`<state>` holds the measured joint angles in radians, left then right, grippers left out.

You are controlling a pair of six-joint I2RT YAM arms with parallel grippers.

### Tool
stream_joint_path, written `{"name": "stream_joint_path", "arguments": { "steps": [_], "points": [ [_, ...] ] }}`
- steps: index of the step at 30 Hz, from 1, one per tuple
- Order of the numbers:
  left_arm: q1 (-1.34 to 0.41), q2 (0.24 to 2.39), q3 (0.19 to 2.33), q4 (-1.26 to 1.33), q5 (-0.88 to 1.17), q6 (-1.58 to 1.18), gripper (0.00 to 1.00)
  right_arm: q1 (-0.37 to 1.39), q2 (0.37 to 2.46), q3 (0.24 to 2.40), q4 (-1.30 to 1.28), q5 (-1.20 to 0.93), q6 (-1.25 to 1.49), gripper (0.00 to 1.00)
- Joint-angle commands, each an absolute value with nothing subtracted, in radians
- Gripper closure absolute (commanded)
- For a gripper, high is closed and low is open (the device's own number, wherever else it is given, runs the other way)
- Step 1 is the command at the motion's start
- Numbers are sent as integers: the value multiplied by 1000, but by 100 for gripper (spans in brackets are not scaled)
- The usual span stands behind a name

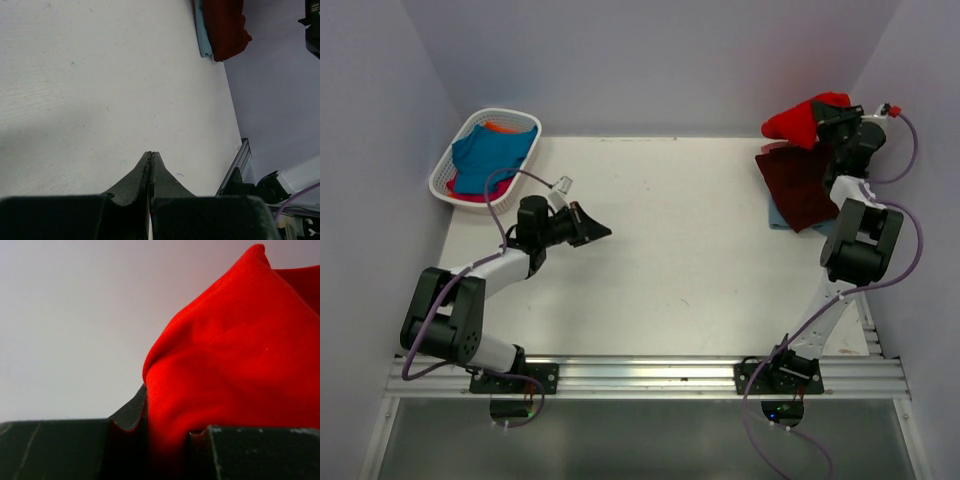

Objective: Fold and stack the t-shirts
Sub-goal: Neatly place the folded tshirt to the corner

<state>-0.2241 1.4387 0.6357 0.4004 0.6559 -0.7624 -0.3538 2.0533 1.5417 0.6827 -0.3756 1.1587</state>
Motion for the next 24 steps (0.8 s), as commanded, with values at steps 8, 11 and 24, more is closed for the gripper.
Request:
{"name": "stream_joint_path", "arguments": {
  "steps": [8,11,24],
  "points": [
    [-224,1505,618,483,695,-752,100,-356,2011,1297,795,-259,1046,100],
    [-224,1497,618,479,696,-752,100,-356,1909,1151,772,-212,1009,100],
    [-225,1502,612,483,707,-758,100,-351,1506,1078,108,113,856,1]
  ]
}}
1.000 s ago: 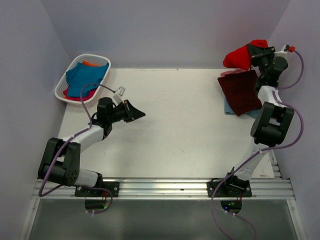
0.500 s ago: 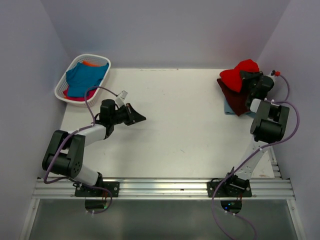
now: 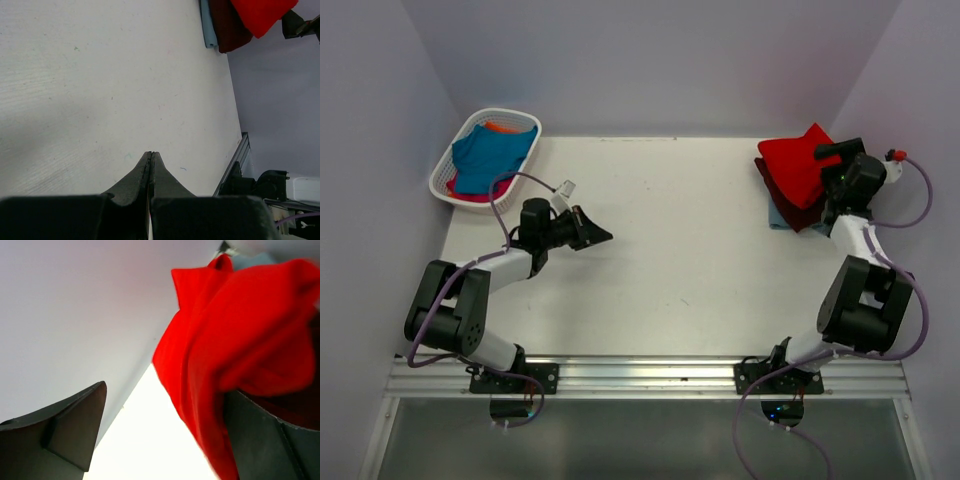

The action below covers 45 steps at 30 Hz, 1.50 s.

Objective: Fold and stack the t-shirts
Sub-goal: Neatly place the folded tshirt to the corner

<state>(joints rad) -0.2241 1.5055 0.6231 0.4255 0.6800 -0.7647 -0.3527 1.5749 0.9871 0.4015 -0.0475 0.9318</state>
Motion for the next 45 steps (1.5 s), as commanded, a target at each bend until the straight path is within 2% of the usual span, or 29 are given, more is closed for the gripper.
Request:
{"name": "stream_joint_path", "arguments": {
  "steps": [1,3,11,15,16,18,20,25,26,30,35,39,45],
  "points": [
    [-225,1502,609,491,710,-761,100,-351,1496,1103,25,141,833,1],
    [-225,1497,609,494,712,-764,100,-350,1456,1117,-110,166,827,1],
    [-225,1463,598,492,718,-769,100,-345,1278,985,-170,134,822,1],
    [-225,1445,595,488,709,-762,100,-345,1194,853,48,11,818,2],
    [-225,1442,594,489,709,-762,100,-345,1190,829,114,3,819,6],
    [-225,1440,591,492,712,-764,100,-345,1225,790,281,-64,876,43],
    [-225,1436,589,494,715,-762,100,-347,1325,798,345,-71,926,100],
    [-225,1428,578,483,699,-739,100,-347,1613,865,690,-60,1017,100],
    [-225,1431,577,486,699,-738,100,-347,1714,896,696,-54,1014,100],
    [-225,1451,569,491,699,-735,100,-353,1859,1035,536,-3,1005,100],
    [-225,1463,577,494,704,-739,100,-351,1865,1003,349,178,1002,100],
    [-225,1462,587,476,712,-742,100,-354,1821,950,232,181,1018,100],
    [-225,1407,562,443,689,-744,100,-354,1623,827,216,95,1061,100]
  ]
}}
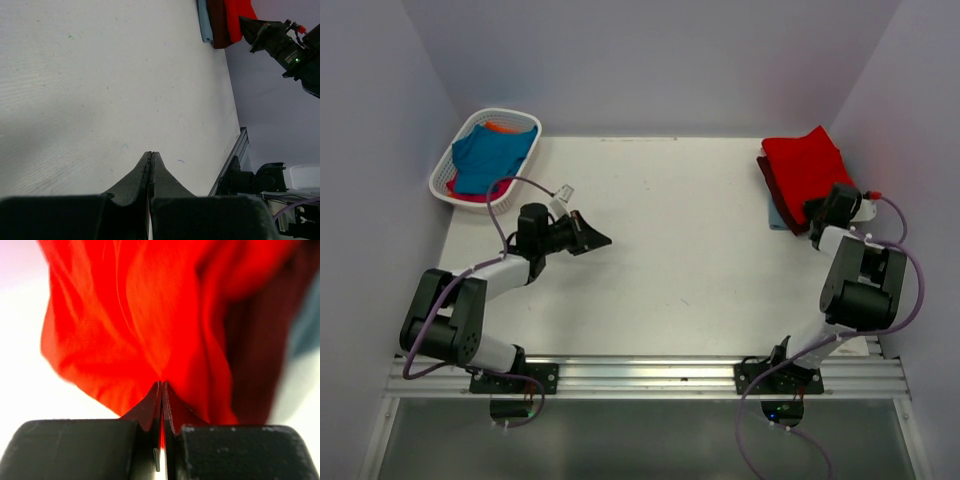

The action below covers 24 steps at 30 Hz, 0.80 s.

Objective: Fold and stack the t-shirts
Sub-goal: Neatly place the folded tshirt to the corner

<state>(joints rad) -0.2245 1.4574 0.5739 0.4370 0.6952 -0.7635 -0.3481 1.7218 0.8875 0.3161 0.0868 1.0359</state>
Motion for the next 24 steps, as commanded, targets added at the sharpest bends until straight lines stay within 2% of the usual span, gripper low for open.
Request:
{"name": "stream_joint_path", "arguments": {
  "steps": [1,3,4,5,6,7,10,11,12,13,14,15,16,18,23,24],
  "points": [
    [-225,1401,560,436,684,-741,100,-354,1597,807,241,75,1060,100],
    [-225,1384,557,419,678,-727,100,-356,1519,718,450,5,1040,96],
    [-225,1376,555,413,675,-724,100,-354,1493,695,528,-97,1013,85],
    [-225,1367,555,410,670,-716,99,-356,1462,680,591,-165,1006,79],
    [-225,1346,555,405,658,-712,94,-354,1450,681,660,-226,1003,76],
    [-225,1321,557,394,650,-703,83,-353,1445,714,651,-367,982,68],
    [-225,1275,555,381,615,-687,63,-298,1459,765,615,-576,959,55],
    [-225,1260,555,374,601,-671,49,-270,1459,781,586,-665,930,40],
    [-225,1223,554,368,589,-660,43,-237,1444,817,463,-692,883,25],
    [-225,1203,552,354,563,-647,34,-153,1422,837,366,-690,732,15],
    [-225,1183,549,345,549,-625,31,-102,1401,854,187,-623,650,1],
    [-225,1140,543,331,513,-612,28,-47,1361,883,110,-579,508,1],
    [-227,1118,540,304,493,-601,22,60,1344,897,45,-537,456,1],
    [-233,1060,532,282,427,-581,17,133,1315,910,-70,-436,364,1],
    [-271,944,572,75,257,-526,13,313,1234,905,-216,-273,270,1],
    [-281,919,578,20,173,-517,13,371,1224,902,-231,-202,256,1]
  ]
}}
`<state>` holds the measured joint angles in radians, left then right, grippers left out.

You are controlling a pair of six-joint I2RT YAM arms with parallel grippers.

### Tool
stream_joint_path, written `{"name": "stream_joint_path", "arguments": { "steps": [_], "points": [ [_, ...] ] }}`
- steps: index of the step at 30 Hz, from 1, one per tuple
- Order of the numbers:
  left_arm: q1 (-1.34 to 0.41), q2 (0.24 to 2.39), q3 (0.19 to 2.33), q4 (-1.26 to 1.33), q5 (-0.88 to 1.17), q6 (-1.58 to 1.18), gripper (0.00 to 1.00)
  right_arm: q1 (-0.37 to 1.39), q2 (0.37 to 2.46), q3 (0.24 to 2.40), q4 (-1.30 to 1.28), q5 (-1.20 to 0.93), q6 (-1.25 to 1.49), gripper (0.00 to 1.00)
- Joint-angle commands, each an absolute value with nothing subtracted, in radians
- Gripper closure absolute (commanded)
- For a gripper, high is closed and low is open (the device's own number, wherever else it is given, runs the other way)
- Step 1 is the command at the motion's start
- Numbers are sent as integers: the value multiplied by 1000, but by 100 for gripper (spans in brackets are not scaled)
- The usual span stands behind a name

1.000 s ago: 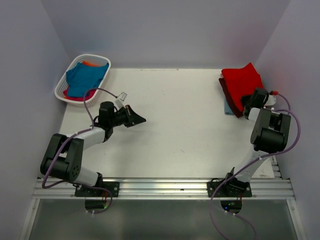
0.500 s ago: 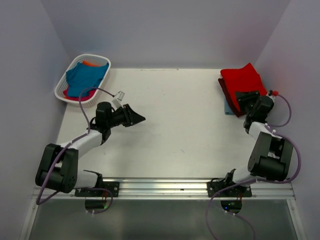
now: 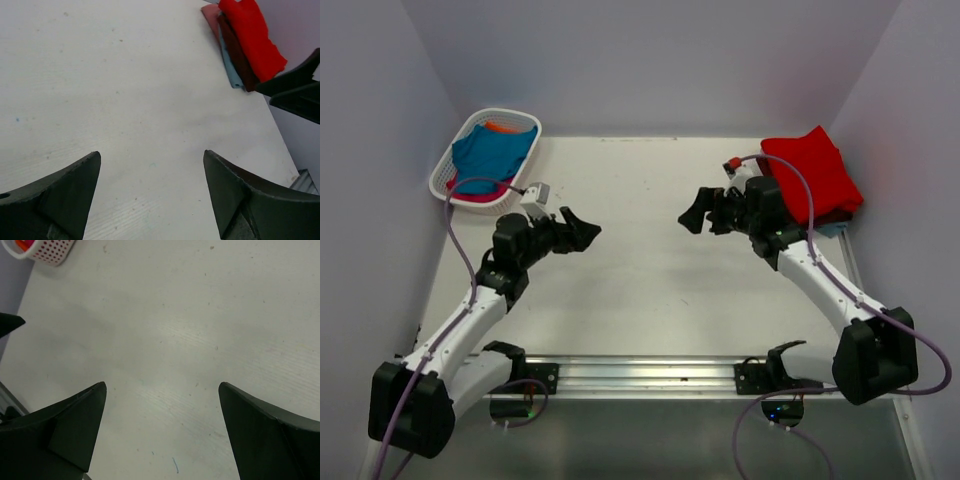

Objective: Fold and stack the t-shirts
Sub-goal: Neatly place the folded tshirt to the corner

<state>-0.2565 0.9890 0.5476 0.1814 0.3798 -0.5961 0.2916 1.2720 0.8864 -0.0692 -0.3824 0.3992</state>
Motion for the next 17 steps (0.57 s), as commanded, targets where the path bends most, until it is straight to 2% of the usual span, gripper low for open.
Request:
{"name": "stream_joint_path", "arguments": {
  "steps": [1,9,17],
  "points": [
    [-303,895,581,3,135,-508,12,396,1215,903,-244,-177,253,1],
    [-341,739,649,-271,-70,-520,12,577,1201,925,-290,-94,241,1],
    [-342,680,693,-313,-213,-537,15,617,1223,942,-287,-75,253,1]
  ]
}}
